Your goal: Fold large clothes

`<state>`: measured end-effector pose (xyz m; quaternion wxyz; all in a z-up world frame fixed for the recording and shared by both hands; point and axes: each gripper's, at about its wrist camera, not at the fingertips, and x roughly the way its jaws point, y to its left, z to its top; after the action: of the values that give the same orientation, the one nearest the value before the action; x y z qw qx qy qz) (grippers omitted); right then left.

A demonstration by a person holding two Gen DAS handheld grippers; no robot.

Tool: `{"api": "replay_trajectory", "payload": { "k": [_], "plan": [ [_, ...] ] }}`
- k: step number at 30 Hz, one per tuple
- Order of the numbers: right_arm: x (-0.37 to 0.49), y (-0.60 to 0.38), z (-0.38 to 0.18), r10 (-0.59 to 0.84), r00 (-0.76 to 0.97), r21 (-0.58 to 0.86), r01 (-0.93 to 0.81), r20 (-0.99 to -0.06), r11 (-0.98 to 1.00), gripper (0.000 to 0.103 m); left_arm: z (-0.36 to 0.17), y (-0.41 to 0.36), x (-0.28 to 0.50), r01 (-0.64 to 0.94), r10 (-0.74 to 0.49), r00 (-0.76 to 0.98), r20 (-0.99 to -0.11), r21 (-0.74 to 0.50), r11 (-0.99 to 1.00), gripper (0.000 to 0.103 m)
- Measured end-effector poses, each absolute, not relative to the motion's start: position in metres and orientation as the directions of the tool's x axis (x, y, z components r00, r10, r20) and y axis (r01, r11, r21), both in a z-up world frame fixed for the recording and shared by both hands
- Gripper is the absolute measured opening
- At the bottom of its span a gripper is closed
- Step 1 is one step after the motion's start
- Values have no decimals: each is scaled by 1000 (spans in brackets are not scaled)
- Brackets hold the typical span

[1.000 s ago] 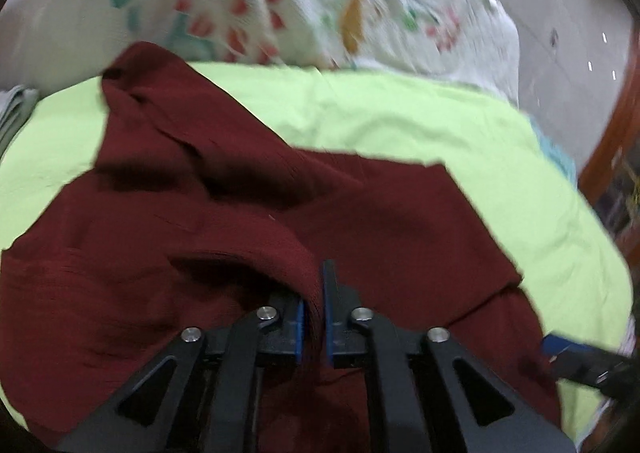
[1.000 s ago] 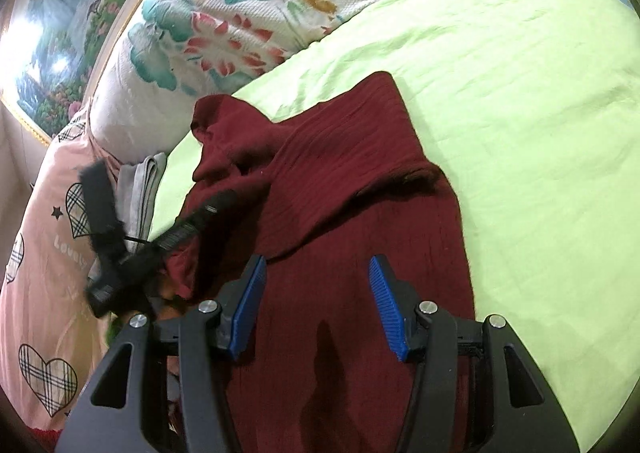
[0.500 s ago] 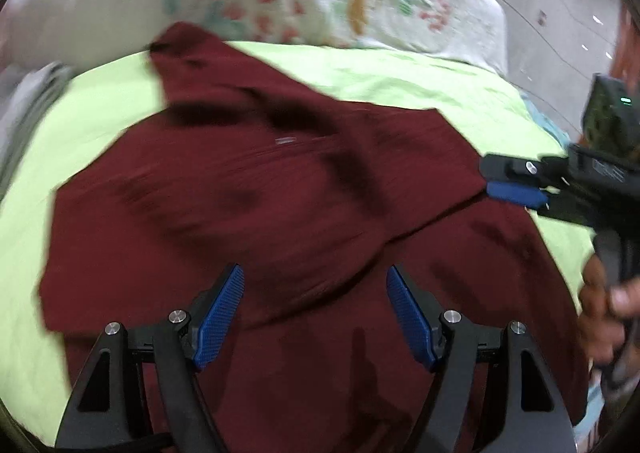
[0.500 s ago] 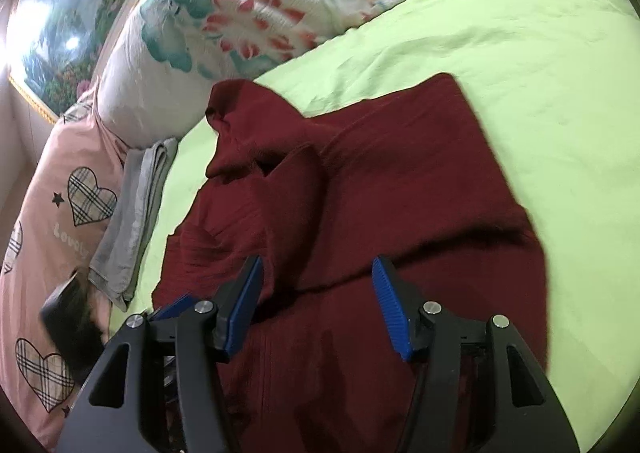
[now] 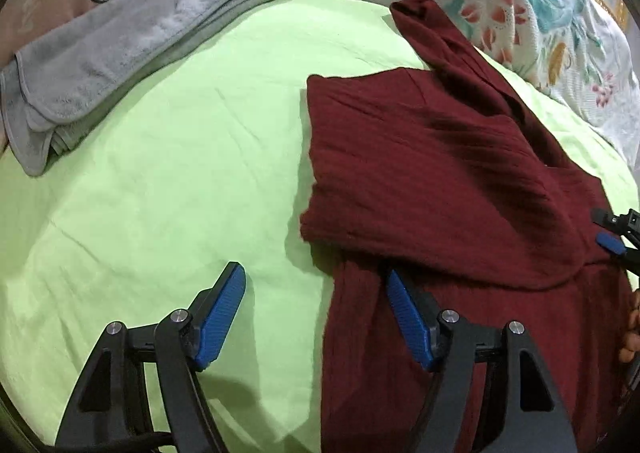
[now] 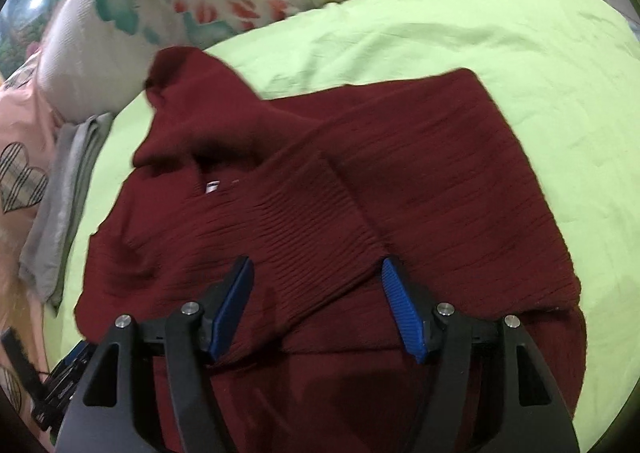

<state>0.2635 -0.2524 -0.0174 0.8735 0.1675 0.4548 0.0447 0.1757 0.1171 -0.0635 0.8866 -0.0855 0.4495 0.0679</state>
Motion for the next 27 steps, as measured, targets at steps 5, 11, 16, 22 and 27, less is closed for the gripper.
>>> {"api": "replay_trajectory", "payload": {
  "k": [5,11,16,22,27],
  "plan": [
    [266,-266,-8,185,641,336,120,-745,934,67,-63,119,185,-228,60,591,-805,-95,969,73],
    [284,-252,-14,295,582,381,28,-758,924,7,-62,120,201,-262,87,584,-807,-86,961,72],
    [254,-269,44,305,758,430,-36,-576,902,7,-64,120,205,-265,84,583,-808,-91,960,72],
    [261,-301,18,284,713,458,57,-641,887,7,-65,118,200,-268,101,579,-809,-72,961,71],
    [264,-294,-12,280,639,428,85,-716,900,10,-63,131,197,-311,92,579,-810,-115,943,62]
  ]
}}
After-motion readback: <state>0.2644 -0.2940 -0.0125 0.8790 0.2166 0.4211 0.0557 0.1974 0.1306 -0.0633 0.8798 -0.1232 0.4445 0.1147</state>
